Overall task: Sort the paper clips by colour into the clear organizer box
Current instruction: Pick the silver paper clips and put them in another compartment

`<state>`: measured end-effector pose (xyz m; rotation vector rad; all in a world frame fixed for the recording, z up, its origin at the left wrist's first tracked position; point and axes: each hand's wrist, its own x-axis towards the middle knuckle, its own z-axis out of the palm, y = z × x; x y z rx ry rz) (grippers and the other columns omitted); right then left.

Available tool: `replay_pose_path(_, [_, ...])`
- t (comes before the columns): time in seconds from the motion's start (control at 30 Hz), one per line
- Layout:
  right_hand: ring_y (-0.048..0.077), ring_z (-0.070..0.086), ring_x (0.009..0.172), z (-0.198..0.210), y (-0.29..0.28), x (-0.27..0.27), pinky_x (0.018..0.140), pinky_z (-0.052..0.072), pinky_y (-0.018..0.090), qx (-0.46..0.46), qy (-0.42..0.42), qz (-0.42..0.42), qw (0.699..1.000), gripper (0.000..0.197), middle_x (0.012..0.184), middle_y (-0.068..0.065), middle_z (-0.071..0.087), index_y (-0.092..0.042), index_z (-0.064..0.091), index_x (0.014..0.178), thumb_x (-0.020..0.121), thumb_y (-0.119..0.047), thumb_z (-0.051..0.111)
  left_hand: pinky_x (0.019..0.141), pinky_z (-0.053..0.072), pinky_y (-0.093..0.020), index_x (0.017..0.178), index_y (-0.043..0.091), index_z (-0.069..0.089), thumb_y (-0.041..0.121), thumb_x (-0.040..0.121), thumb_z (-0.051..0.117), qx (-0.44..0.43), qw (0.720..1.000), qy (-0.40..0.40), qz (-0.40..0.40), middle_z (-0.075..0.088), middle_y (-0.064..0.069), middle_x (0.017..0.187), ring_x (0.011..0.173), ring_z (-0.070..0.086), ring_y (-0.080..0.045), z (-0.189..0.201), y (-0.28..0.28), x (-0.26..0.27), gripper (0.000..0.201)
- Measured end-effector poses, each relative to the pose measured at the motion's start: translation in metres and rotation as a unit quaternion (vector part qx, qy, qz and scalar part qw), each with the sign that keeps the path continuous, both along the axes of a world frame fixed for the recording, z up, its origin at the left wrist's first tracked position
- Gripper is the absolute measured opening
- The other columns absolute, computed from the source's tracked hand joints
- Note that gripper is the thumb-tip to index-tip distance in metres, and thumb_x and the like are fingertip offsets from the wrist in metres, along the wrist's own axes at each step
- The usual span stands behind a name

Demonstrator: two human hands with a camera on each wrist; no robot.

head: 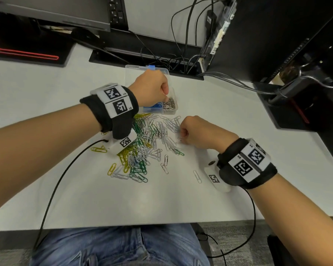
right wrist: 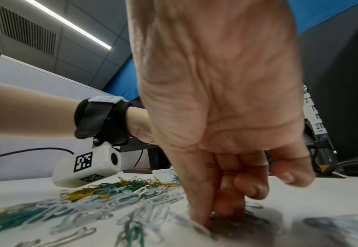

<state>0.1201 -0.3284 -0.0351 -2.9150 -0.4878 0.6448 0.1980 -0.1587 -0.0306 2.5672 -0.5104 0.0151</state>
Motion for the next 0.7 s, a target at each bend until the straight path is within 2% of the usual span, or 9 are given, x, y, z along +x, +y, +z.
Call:
replay_pose_path(0.07, [0.023, 0.05, 0.073, 0.0, -0.001, -0.002, 0.063, 0.039, 0.029, -0.026, 0.013, 0.008, 1.0, 0.005, 0.085, 0.011, 0.058, -0.006, 0.055, 0.082, 0.086, -0.005, 0.053, 0.078, 0.047, -0.033, 0.089, 0.011, 0.069, 0.016, 0.081, 0.071, 0.001, 1.0, -0.005, -0.012, 0.06, 0.003, 0.084, 0.085, 0.058, -0.019, 0.002, 0.004, -0.008, 0.009])
replay_pose_path(0.13, [0.024, 0.052, 0.076, 0.002, -0.002, 0.0, 0.065, 0.04, 0.03, -0.018, 0.009, 0.003, 1.0, 0.009, 0.087, 0.011, 0.059, -0.004, 0.058, 0.082, 0.087, -0.004, 0.05, 0.075, 0.045, -0.03, 0.087, 0.014, 0.07, 0.013, 0.082, 0.067, 0.011, 1.0, -0.016, -0.024, 0.063, 0.004, 0.084, 0.083, 0.057, -0.016, 0.003, 0.011, -0.017, 0.006])
replay_pose_path(0.23, [0.018, 0.055, 0.075, 0.016, -0.003, 0.013, 0.062, 0.042, 0.024, 0.078, -0.053, -0.046, 0.995, 0.017, 0.082, 0.0, 0.059, -0.011, 0.06, 0.078, 0.087, 0.0, 0.05, 0.073, 0.046, -0.03, 0.083, 0.018, 0.069, 0.011, 0.082, 0.065, 0.048, 0.997, -0.016, -0.054, 0.065, 0.006, 0.081, 0.079, 0.058, -0.015, 0.004, 0.025, -0.034, 0.008])
replay_pose_path(0.33, [0.006, 0.05, 0.061, 0.032, 0.007, 0.036, 0.052, 0.039, 0.015, 0.151, -0.116, -0.075, 0.979, 0.016, 0.069, -0.012, 0.052, -0.01, 0.062, 0.079, 0.091, -0.002, 0.054, 0.075, 0.05, -0.034, 0.084, 0.019, 0.069, 0.016, 0.081, 0.068, 0.095, 0.992, 0.018, -0.078, 0.066, 0.007, 0.081, 0.079, 0.06, -0.014, 0.004, 0.036, -0.048, 0.005])
replay_pose_path(0.4, [0.0, 0.049, 0.061, 0.034, 0.016, 0.052, 0.051, 0.036, 0.013, 0.177, -0.123, -0.088, 0.972, 0.01, 0.068, -0.011, 0.053, -0.003, 0.064, 0.085, 0.091, -0.006, 0.057, 0.074, 0.049, -0.033, 0.086, 0.02, 0.069, 0.021, 0.08, 0.072, 0.114, 0.989, 0.043, -0.089, 0.067, 0.008, 0.081, 0.081, 0.061, -0.013, 0.002, 0.039, -0.055, 0.007])
replay_pose_path(0.43, [0.002, 0.052, 0.064, 0.032, 0.021, 0.059, 0.052, 0.038, 0.014, 0.187, -0.121, -0.094, 0.97, 0.009, 0.07, -0.008, 0.056, -0.001, 0.065, 0.087, 0.09, -0.008, 0.06, 0.073, 0.048, -0.031, 0.088, 0.021, 0.069, 0.024, 0.08, 0.073, 0.12, 0.987, 0.055, -0.096, 0.067, 0.008, 0.081, 0.081, 0.061, -0.012, 0.001, 0.041, -0.057, 0.01])
replay_pose_path(0.53, [0.015, 0.057, 0.077, 0.021, 0.023, 0.066, 0.058, 0.041, 0.018, 0.191, -0.133, -0.096, 0.968, 0.014, 0.087, 0.004, 0.062, -0.004, 0.064, 0.094, 0.085, -0.014, 0.068, 0.072, 0.042, -0.029, 0.105, 0.024, 0.067, 0.03, 0.081, 0.072, 0.16, 0.976, 0.062, -0.133, 0.064, 0.007, 0.093, 0.089, 0.057, -0.011, -0.002, 0.045, -0.062, 0.025])
replay_pose_path(0.63, [0.008, 0.048, 0.071, 0.02, 0.022, 0.048, 0.056, 0.034, 0.012, 0.185, -0.145, -0.034, 0.971, 0.011, 0.088, -0.001, 0.057, -0.013, 0.065, 0.094, 0.084, -0.013, 0.068, 0.088, 0.042, -0.036, 0.13, 0.031, 0.054, 0.03, 0.088, 0.065, 0.226, 0.952, 0.07, -0.193, 0.05, 0.001, 0.115, 0.11, 0.045, -0.017, -0.002, 0.054, -0.068, 0.044])
replay_pose_path(0.7, [0.005, 0.046, 0.069, 0.019, 0.024, 0.029, 0.057, 0.034, 0.011, 0.195, -0.089, 0.025, 0.976, 0.014, 0.086, -0.005, 0.056, -0.018, 0.064, 0.094, 0.082, -0.013, 0.07, 0.094, 0.039, -0.038, 0.138, 0.036, 0.044, 0.034, 0.09, 0.059, 0.275, 0.932, 0.075, -0.226, 0.043, 0.0, 0.124, 0.116, 0.037, -0.018, -0.003, 0.057, -0.072, 0.051])
